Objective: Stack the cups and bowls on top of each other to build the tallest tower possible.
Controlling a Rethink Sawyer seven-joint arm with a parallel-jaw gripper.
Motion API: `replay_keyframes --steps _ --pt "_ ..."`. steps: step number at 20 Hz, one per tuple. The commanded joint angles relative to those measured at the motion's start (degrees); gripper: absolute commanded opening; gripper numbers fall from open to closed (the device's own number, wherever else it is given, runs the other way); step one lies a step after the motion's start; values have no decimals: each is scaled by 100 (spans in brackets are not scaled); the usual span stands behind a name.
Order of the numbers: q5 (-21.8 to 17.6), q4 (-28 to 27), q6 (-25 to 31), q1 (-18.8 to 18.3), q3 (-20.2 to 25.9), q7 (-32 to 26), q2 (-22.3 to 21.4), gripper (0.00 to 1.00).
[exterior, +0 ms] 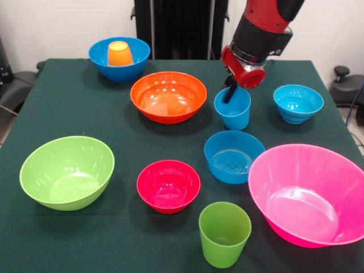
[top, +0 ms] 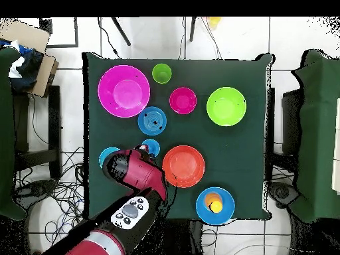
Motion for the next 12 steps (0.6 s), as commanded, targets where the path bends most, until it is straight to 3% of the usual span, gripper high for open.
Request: replay_keyframes --steps 1,12 --pt "-408 156 2 -173 703 300 87 0" --pt "-695 474 211 -496 995 75 -315 0"
